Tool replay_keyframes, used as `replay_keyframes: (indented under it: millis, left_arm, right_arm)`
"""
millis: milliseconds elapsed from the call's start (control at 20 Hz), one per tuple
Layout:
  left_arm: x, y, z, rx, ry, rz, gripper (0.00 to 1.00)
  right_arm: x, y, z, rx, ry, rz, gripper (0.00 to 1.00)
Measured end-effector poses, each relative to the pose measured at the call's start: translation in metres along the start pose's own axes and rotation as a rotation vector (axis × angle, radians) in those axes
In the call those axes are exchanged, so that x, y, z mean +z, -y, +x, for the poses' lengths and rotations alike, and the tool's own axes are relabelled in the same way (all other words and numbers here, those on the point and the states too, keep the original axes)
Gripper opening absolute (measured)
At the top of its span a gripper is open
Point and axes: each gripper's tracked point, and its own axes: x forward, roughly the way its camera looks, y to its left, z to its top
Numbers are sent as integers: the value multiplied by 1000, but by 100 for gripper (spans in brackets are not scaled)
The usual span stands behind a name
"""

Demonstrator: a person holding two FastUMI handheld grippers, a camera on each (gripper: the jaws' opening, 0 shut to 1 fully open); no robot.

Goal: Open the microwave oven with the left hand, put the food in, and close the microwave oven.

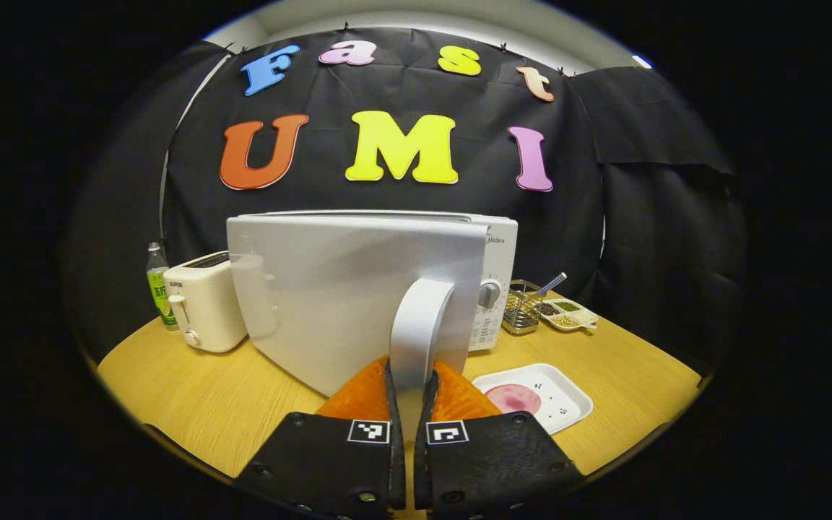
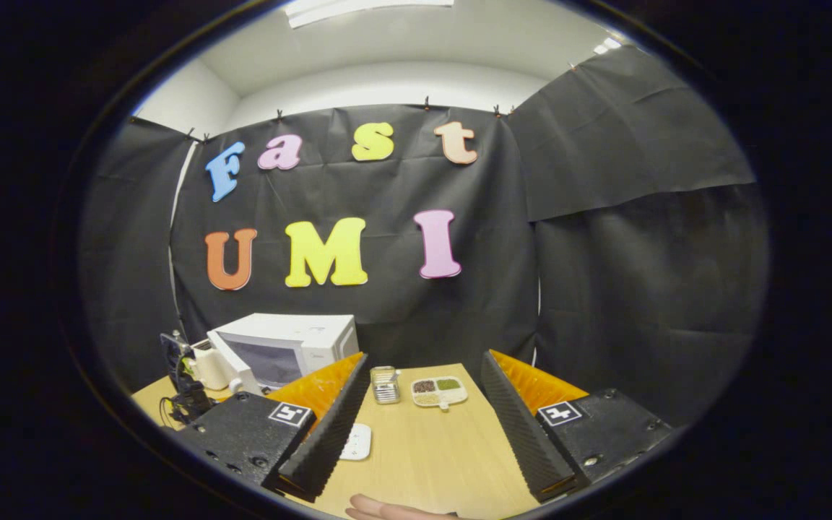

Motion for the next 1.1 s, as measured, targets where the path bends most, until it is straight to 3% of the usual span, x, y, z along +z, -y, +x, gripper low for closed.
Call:
replay_keyframes:
  millis: [200,350,600,700,750,850,900,950,1000,1050,1100]
  left_arm:
    - [-9,-40,-40,40,9,8,5]
    - [-13,-79,-70,114,35,25,6]
    - [-30,-160,-113,225,23,-35,7]
    - [-42,-188,-140,267,3,-93,16]
    - [-44,-202,-155,296,-1,-124,25]
    - [-44,-215,-179,320,9,-160,54]
    - [-40,-218,-190,334,30,-151,74]
    - [-33,-220,-199,340,51,-139,65]
    - [-29,-218,-208,339,61,-133,85]
    - [-26,-215,-214,339,64,-130,85]
    - [-20,-213,-220,337,70,-126,93]
  right_arm:
    - [-7,-18,-4,20,-11,-13,99]
    - [-16,-35,-1,42,-41,-15,99]
    - [-26,-55,4,72,-76,-20,99]
    - [-30,-59,5,80,-88,-22,99]
    - [-32,-60,5,81,-92,-23,99]
    - [-33,-58,6,75,-98,-24,99]
    - [-33,-56,8,68,-100,-21,99]
    - [-34,-56,9,62,-105,-20,99]
    - [-35,-56,9,57,-109,-20,99]
    - [-35,-56,9,56,-114,-22,99]
    - [-35,-58,9,59,-117,-24,99]
